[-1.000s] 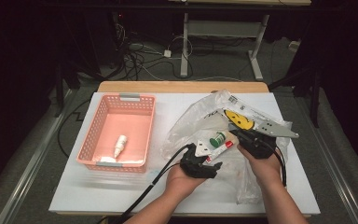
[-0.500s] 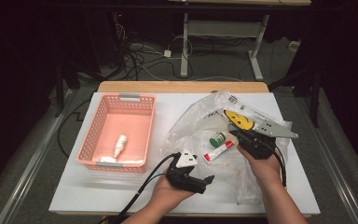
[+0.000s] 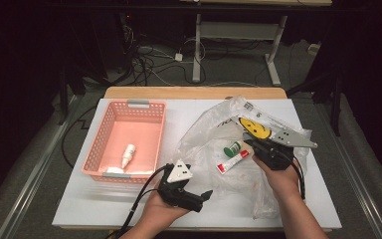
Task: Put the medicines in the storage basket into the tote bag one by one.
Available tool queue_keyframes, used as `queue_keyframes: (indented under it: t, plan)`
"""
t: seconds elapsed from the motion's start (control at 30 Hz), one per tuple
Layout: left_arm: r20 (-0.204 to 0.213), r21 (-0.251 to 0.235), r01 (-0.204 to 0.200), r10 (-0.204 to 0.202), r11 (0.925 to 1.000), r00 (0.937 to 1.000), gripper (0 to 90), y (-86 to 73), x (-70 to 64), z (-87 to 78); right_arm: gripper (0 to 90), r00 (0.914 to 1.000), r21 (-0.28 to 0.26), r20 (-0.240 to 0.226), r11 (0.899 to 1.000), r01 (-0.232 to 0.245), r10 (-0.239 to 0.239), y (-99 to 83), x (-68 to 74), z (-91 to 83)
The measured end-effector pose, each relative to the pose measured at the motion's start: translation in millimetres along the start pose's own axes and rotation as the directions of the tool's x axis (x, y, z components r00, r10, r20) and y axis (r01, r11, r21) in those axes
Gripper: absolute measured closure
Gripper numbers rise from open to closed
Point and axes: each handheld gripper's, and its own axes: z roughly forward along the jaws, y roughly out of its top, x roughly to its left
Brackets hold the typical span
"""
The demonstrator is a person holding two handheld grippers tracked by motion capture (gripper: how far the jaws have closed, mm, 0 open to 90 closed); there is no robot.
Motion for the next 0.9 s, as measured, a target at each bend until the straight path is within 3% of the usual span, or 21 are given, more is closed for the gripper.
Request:
queue_keyframes:
  t: [0.2,0.4,0.57,0.9]
  plan:
    - [-0.051,0.006,-0.008,0.009,0.9999,0.9987,0.0,-0.5,12.3,-17.1,90.0,1.0000,-0.002,-0.001,1.000,-0.002,0.002,-0.2,-0.6,-0.4]
    - [-0.097,-0.021,0.022,-0.024,0.9995,0.9950,0.0,-0.5,27.0,-34.4,90.0,1.0000,-0.002,-0.007,1.000,0.004,-0.004,-0.3,-0.6,-0.5]
    - [-0.147,-0.030,0.037,-0.041,0.9988,0.9882,0.0,-2.0,40.9,-47.3,90.0,1.0000,-0.003,-0.004,1.000,0.004,-0.004,-0.1,-1.2,-1.0]
    - [-0.234,-0.039,0.101,-0.108,0.9941,0.9662,0.0,-11.2,72.0,-66.9,90.0,1.0000,-0.007,-0.006,1.000,0.005,-0.005,0.2,-2.1,-1.5]
